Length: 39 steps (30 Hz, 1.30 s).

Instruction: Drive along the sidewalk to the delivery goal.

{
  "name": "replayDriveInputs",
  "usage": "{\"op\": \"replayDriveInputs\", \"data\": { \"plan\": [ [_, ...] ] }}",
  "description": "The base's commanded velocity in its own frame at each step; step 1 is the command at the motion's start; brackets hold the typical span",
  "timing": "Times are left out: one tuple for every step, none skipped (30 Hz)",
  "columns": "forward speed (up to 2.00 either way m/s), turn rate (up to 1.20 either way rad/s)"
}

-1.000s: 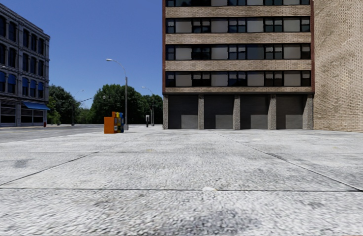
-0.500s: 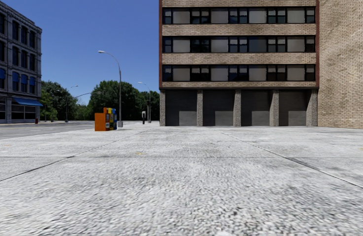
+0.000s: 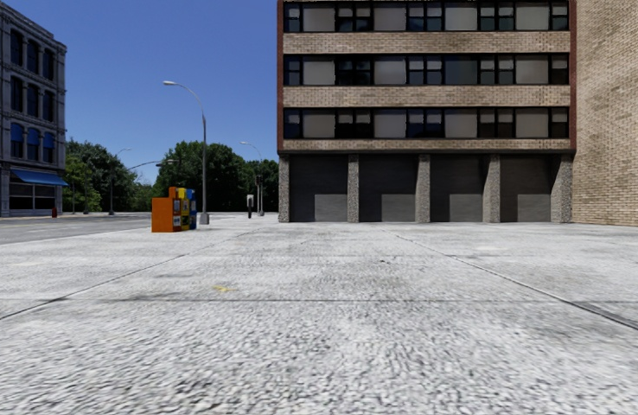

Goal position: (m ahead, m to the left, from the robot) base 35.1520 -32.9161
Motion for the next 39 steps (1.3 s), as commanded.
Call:
{"op": "replayDriveInputs", "data": {
  "plan": [
    [2.0,0.0],
    [2.0,0.0],
    [2.0,0.0],
    [2.0,0.0],
    [2.0,0.0],
    [2.0,0.0],
    [2.0,0.0],
    [2.0,0.0],
    [2.0,0.0],
    [2.0,0.0],
    [2.0,0.0],
    [2.0,0.0],
    [2.0,0.0],
    [2.0,0.0],
    [2.0,0.0],
    [2.0,0.0],
    [2.0,0.0],
    [2.0,0.0],
    [2.0,0.0],
    [2.0,0.0],
    [2.0,0.0],
    [2.0,0.0],
    [2.0,0.0],
    [2.0,0.0],
    [2.0,0.0],
    [2.0,0.89],
    [2.0,0.89],
    [2.0,1.1],
    [2.0,1.16],
    [2.0,1.17],
    [2.0,1.18],
    [2.0,1.18],
    [2.0,1.18],
    [2.0,1.16],
    [2.0,0.91],
    [2.0,0.91],
    [2.0,0.61],
    [2.0,0.11],
    [2.0,0.03]
  ]
}}
